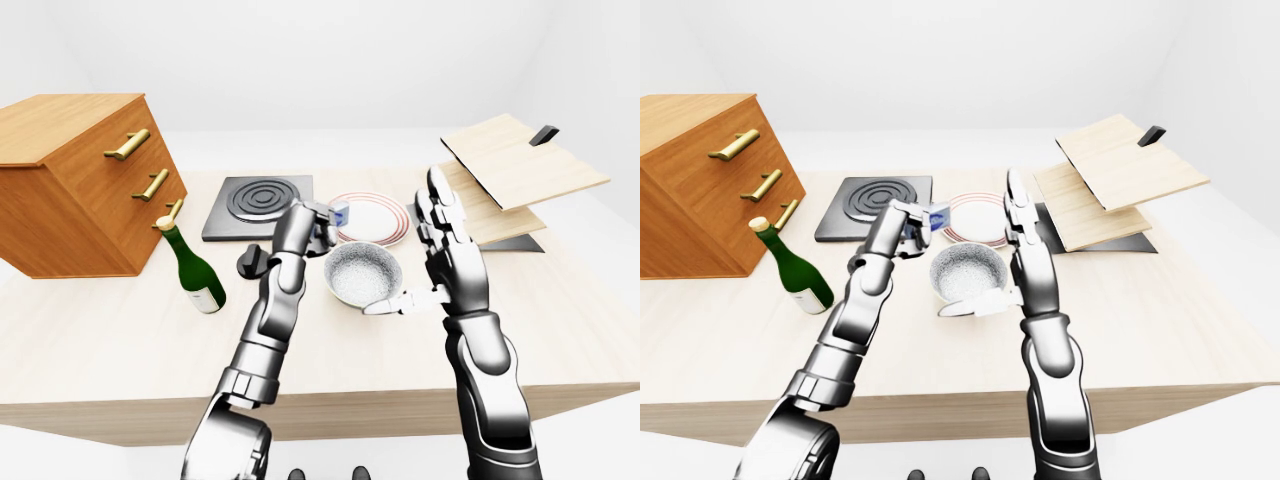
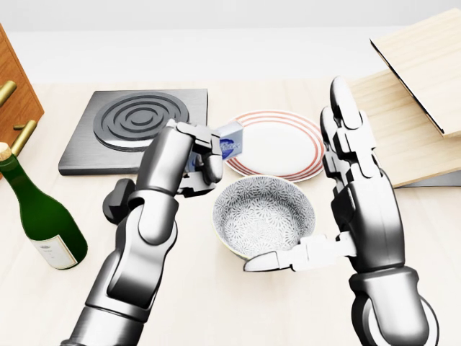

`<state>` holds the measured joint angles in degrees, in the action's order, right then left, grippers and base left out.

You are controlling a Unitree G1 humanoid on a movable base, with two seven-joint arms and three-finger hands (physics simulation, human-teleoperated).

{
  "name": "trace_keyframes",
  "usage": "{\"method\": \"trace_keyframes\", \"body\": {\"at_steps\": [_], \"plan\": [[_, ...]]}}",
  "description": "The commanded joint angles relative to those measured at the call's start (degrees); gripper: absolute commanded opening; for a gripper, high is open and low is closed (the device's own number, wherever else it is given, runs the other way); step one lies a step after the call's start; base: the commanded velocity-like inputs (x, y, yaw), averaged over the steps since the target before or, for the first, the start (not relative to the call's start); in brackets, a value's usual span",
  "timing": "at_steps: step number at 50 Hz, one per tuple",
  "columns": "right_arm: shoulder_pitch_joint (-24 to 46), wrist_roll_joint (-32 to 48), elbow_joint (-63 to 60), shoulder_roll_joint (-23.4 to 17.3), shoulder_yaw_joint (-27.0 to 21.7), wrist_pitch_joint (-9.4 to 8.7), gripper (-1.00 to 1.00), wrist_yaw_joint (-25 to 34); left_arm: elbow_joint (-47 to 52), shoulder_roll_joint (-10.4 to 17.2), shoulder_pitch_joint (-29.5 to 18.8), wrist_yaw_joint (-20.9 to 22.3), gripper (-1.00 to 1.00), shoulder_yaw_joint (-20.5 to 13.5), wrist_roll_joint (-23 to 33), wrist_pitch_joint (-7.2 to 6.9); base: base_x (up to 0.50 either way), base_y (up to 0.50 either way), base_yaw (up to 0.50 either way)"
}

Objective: Pick up the cream cheese and put it in the bowl.

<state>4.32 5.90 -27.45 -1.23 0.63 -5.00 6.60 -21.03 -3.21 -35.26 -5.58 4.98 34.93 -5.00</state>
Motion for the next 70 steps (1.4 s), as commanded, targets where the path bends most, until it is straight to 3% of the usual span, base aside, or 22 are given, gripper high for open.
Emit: {"method": "trace_keyframes", "body": {"at_steps": [1, 10, 20, 32, 46, 70], "plan": [[0.5, -0.6, -2.7, 0.1, 0.4, 0.0, 1.0, 0.4, -6.8, -4.5, -5.3, 0.5, -1.0, 2.7, 2.5, 0.0, 0.0, 0.0, 0.0], [0.5, -0.8, -1.9, 0.0, 0.3, 0.0, 1.0, 0.4, -11.8, -6.4, -4.3, -1.4, -1.0, 3.3, 2.6, 0.0, 0.0, 0.0, 0.0], [0.6, -0.7, -1.0, 0.0, 0.2, 0.0, 1.0, 0.2, -5.4, -8.2, 0.7, 0.7, -1.0, 5.1, 3.3, 0.0, 0.0, 0.0, 0.0], [0.7, -0.8, -0.7, 0.0, 0.1, 0.0, 1.0, 0.2, -4.4, -10.6, 2.1, 2.0, -1.0, 6.8, 2.8, 0.0, 0.0, 0.0, 0.0], [0.5, -0.8, -1.3, 0.0, 0.2, 0.0, 1.0, 0.2, -11.7, -10.8, -1.3, -0.3, -1.0, 5.6, 2.0, 0.0, 0.0, 0.0, 0.0], [0.6, -0.8, -1.3, 0.1, 0.3, 0.0, 1.0, 0.2, -15.2, -11.2, -2.2, -1.5, -1.0, 5.5, 2.1, 0.0, 0.0, 0.0, 0.0]]}}
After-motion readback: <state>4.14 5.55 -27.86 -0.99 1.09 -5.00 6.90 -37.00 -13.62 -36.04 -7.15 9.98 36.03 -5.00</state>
